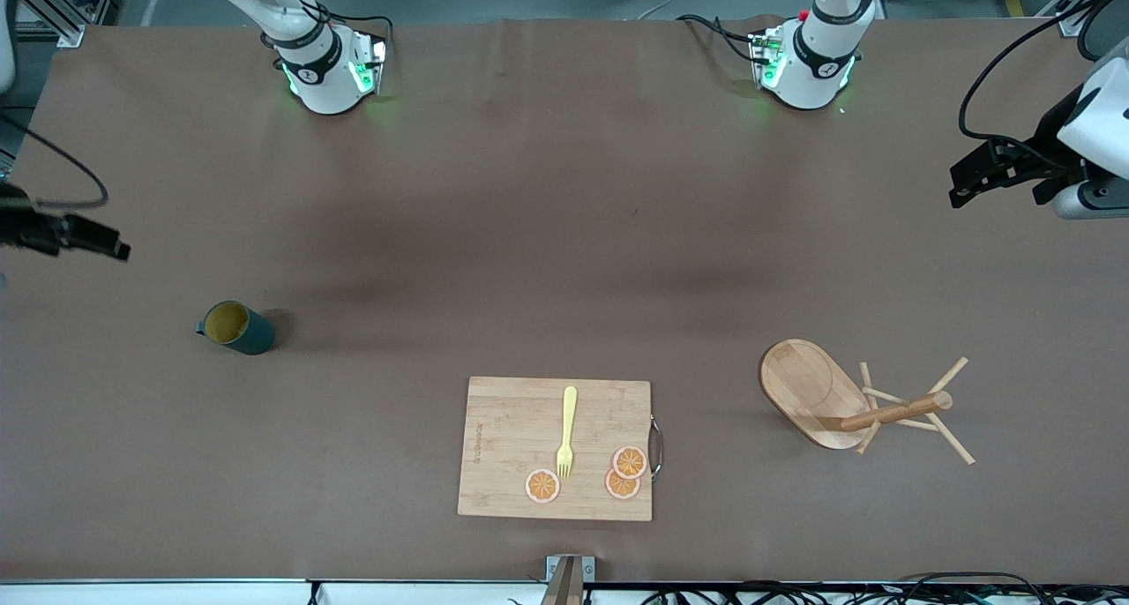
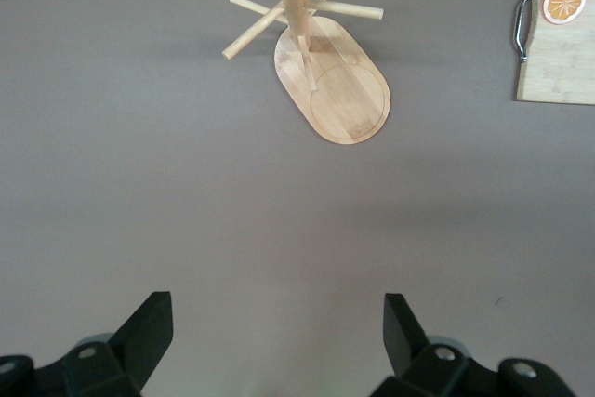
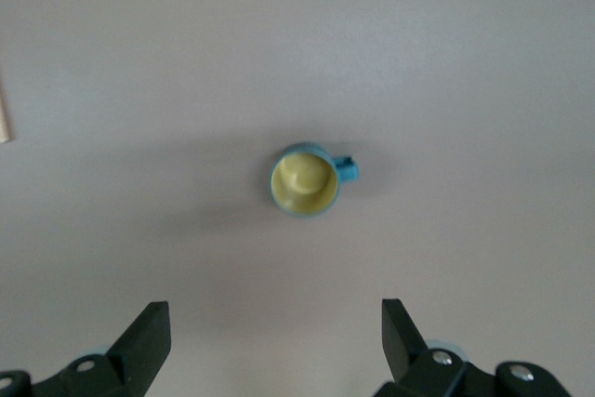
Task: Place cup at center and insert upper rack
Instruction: 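Reach the right gripper down to the teal mug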
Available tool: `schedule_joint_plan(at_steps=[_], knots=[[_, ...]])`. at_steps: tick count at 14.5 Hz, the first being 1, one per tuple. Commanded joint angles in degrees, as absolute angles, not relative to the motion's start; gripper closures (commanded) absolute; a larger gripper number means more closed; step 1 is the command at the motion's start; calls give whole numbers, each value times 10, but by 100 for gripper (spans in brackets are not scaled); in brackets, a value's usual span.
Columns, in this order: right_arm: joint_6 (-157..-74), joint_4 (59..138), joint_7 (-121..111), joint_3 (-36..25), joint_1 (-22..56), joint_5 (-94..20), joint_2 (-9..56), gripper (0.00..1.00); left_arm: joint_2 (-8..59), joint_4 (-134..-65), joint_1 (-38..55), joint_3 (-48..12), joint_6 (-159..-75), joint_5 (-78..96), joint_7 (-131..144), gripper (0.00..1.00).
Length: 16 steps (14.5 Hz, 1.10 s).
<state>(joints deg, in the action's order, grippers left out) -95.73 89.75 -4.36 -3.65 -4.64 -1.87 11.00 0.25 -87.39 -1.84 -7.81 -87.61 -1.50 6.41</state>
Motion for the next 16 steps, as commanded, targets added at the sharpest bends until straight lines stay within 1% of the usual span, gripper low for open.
schedule_joint_plan(at_steps=[1, 5, 9, 11, 12, 16], knots=[[-996, 903, -132, -30, -54, -29, 153, 0, 4, -867, -21, -81, -867, -21, 53, 0], [-1082, 953, -299, -30, -54, -30, 191, 0, 4, -871, -18, -82, -867, -22, 53, 0], [-1207, 1054, -455, -30, -59, -30, 197, 0, 11, -871, -19, -82, -865, -21, 53, 0], [-1268, 1097, -491, -30, -59, -30, 200, 0, 11, -869, -18, -82, -865, -20, 53, 0], [-1300, 1110, -519, -30, -61, -29, 210, 0, 11, -869, -18, -82, -864, -20, 54, 0], [-1350, 1114, -574, -31, -73, -29, 251, 0, 11, -871, -19, -81, -864, -24, 54, 0]])
